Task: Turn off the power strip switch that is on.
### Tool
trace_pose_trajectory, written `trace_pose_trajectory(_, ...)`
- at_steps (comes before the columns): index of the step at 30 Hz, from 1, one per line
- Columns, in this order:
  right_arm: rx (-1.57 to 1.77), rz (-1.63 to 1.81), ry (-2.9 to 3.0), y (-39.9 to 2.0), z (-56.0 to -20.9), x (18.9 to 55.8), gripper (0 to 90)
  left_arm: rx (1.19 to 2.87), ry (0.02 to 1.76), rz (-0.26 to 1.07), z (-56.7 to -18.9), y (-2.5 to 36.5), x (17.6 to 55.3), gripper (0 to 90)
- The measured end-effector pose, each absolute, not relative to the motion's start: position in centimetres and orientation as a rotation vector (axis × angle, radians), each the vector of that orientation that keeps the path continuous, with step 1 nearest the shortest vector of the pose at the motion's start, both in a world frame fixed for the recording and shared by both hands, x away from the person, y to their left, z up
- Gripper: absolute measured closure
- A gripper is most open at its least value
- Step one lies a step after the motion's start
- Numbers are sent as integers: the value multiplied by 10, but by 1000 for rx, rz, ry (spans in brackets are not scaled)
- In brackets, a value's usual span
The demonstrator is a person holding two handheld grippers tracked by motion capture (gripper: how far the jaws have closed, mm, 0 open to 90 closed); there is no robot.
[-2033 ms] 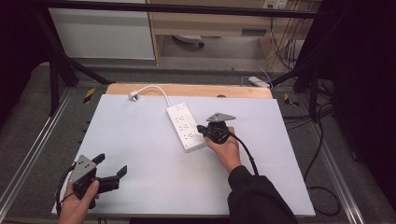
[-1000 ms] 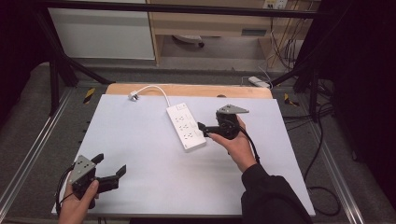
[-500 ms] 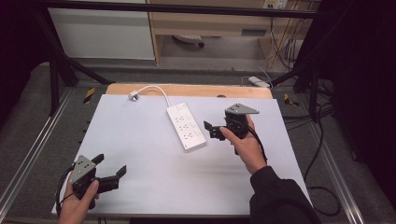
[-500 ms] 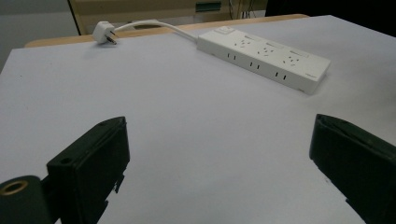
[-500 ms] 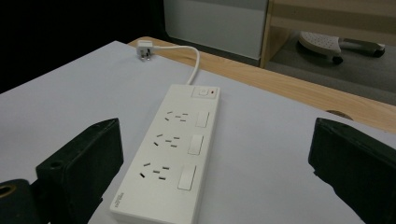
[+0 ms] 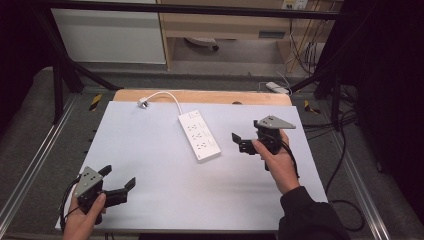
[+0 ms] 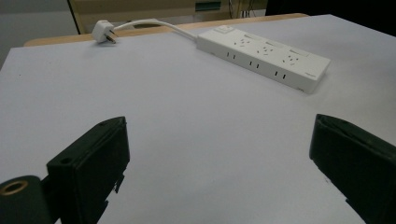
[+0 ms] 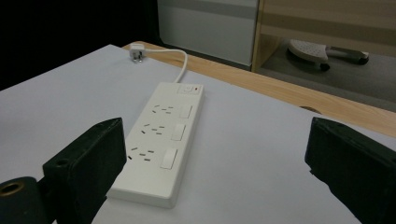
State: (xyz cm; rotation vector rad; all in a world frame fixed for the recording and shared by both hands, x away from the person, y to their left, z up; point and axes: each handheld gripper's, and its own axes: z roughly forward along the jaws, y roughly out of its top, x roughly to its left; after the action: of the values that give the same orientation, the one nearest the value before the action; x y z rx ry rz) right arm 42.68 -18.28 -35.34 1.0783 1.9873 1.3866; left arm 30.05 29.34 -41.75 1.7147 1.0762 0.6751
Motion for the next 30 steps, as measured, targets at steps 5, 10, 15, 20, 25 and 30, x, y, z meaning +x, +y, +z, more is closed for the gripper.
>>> trace_pose_trajectory(5, 1076, 1395, 1959, -199, -353, 418, 56, 1714, 1077, 675, -418, 293, 300, 48)
trace_pose_trajectory(10, 1056, 1404, 1931, -214, -351, 408, 68, 1714, 1076, 675, -418, 293, 300, 48)
trace_pose_trajectory(15, 1057, 1427, 1902, -230, -352, 397, 85, 1714, 1076, 675, -417, 293, 300, 48)
trace_pose_trajectory(20, 1072, 1449, 1867, -247, -356, 384, 85, 1714, 1077, 669, -418, 293, 300, 48)
trace_pose_trajectory(25, 1103, 1451, 1836, -261, -362, 374, 85, 1712, 1080, 667, -418, 293, 300, 48)
trace_pose_trajectory(30, 1118, 1455, 1807, -269, -371, 366, 79, 1714, 1080, 673, -418, 292, 299, 48)
